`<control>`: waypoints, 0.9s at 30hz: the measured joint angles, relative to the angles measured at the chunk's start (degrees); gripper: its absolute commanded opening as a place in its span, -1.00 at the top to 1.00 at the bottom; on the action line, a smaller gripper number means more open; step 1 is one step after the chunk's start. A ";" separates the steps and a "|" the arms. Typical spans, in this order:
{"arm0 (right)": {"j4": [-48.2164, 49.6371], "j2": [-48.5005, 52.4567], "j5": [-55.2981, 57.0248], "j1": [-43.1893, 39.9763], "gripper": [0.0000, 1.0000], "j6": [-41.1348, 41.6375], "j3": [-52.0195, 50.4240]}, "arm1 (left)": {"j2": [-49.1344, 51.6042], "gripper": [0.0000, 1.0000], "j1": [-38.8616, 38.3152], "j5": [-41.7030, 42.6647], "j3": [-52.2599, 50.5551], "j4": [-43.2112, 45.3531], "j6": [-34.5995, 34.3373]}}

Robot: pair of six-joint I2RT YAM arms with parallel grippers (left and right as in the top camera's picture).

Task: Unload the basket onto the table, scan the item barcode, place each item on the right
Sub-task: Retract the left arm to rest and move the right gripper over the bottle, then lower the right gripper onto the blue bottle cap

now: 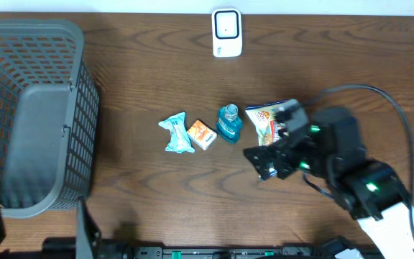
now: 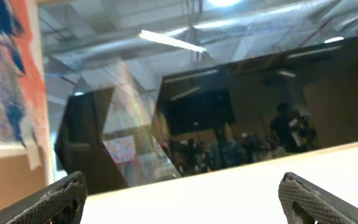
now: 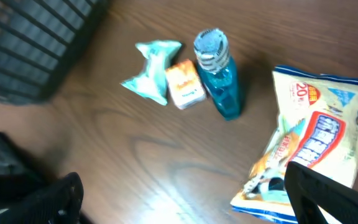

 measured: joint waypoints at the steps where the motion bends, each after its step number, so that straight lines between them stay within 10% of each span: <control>1: 0.07 1.73 2.34 1.81 -0.98 0.31 1.03 | 0.11 -0.96 0.00 0.20 -0.57 -0.07 -0.72; 27: -13.29 40.22 27.56 8.92 -0.91 1.36 31.01 | 1.70 -0.96 0.00 1.88 -32.24 2.49 -17.25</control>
